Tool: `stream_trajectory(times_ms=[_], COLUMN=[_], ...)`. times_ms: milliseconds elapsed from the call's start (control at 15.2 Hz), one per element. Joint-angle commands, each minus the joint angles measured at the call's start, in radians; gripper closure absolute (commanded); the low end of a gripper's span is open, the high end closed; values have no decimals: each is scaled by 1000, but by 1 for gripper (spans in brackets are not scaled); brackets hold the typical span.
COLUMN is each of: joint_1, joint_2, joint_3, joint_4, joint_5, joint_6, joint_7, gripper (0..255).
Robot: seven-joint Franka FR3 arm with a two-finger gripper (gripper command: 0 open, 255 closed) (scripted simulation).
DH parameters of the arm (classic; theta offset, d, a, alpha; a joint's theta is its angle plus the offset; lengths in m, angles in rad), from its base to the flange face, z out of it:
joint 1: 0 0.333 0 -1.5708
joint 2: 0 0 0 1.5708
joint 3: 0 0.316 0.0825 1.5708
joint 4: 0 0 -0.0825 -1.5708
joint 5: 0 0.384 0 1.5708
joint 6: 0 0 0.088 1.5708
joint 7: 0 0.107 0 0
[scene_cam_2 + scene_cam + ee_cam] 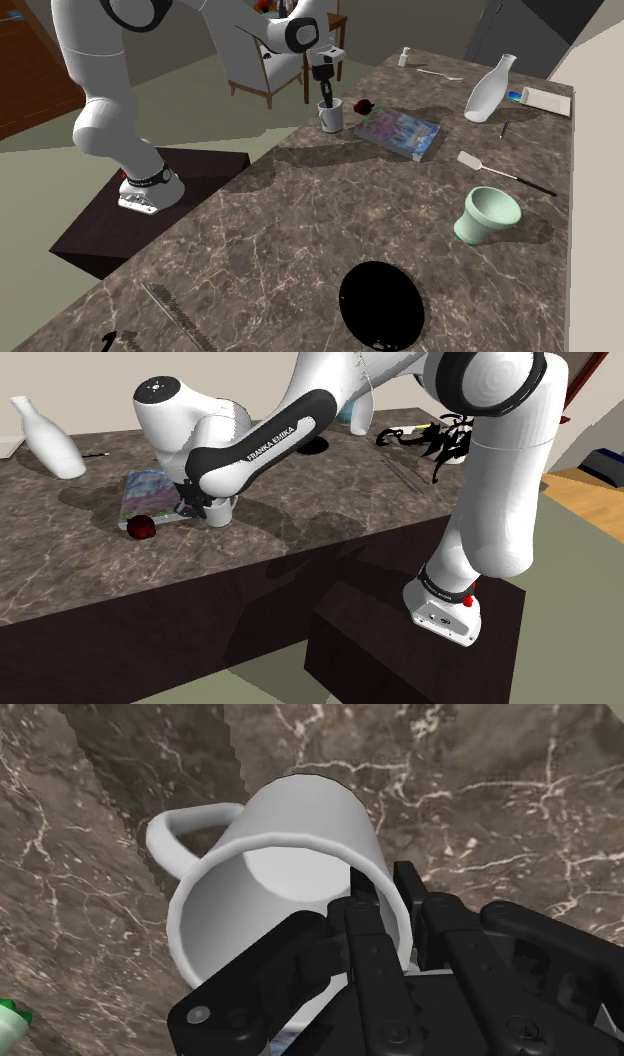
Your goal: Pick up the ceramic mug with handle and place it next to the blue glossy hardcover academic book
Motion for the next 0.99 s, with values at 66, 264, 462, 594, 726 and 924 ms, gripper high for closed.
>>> stream_trajectory(times_ms=[66,264,462,594,726,924], joint_1=[2,2,2,2,2,2], joint_2=[19,19,19,19,19,19], joint_3=[-5,-5,-5,-5,-5,-5], joint_4=[-14,-14,-14,-14,-14,-14], joint_5=[-13,-13,-13,-13,-13,-13], joint_6=[32,32,32,32,32,32], joint_7=[14,14,14,14,14,14], gripper=[255,255,255,0,0,0])
